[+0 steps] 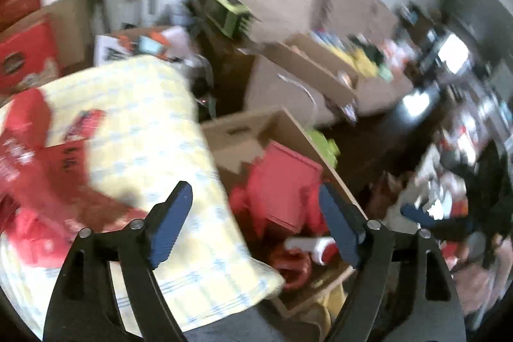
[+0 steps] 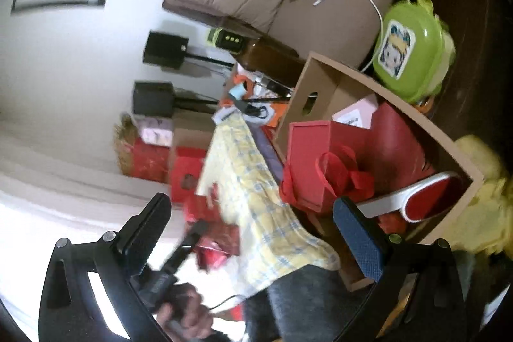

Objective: Organize objects
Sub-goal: 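Move both open grippers back over the red items on the plaid table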

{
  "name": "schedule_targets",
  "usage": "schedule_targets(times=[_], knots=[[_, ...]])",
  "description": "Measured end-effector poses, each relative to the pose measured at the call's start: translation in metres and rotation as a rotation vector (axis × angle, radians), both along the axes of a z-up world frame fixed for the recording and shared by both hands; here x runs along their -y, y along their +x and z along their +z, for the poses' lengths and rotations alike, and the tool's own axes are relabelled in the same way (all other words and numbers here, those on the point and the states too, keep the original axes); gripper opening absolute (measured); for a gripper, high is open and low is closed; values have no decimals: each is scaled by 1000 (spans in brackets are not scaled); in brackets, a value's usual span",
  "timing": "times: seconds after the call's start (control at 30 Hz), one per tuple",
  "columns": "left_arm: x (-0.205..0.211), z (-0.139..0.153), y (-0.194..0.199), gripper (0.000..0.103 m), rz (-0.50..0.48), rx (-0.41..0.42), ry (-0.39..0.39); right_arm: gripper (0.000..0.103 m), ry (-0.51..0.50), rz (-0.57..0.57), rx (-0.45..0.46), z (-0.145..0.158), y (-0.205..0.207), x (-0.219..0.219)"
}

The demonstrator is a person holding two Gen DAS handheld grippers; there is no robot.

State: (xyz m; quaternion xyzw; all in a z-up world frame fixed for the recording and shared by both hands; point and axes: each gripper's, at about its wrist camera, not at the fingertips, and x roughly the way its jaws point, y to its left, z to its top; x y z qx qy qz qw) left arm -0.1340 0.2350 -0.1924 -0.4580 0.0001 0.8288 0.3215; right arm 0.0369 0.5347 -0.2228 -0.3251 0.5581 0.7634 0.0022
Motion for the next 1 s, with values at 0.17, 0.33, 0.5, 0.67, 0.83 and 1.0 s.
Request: schedule_targets(times=[0.17, 0.33, 0.5, 0.67, 0.83, 1.0], knots=[[88, 22, -23, 83, 212, -21, 78, 102, 294, 33, 55, 34, -18, 38], [186, 37, -37, 91, 384, -129, -48, 101, 677, -33, 83, 60, -14, 64], [281, 25, -54, 91, 549, -117, -51, 101, 807, 164, 73, 59, -34, 110], [354, 9, -56, 91, 678, -51, 55, 101, 878, 243, -25, 63, -48, 153], [392, -4, -56, 91, 735, -20, 114, 102, 1039, 252, -178, 68, -60, 206], [394, -14, -59, 91, 723, -15, 103, 102, 1184, 384, -232, 55, -91, 253]])
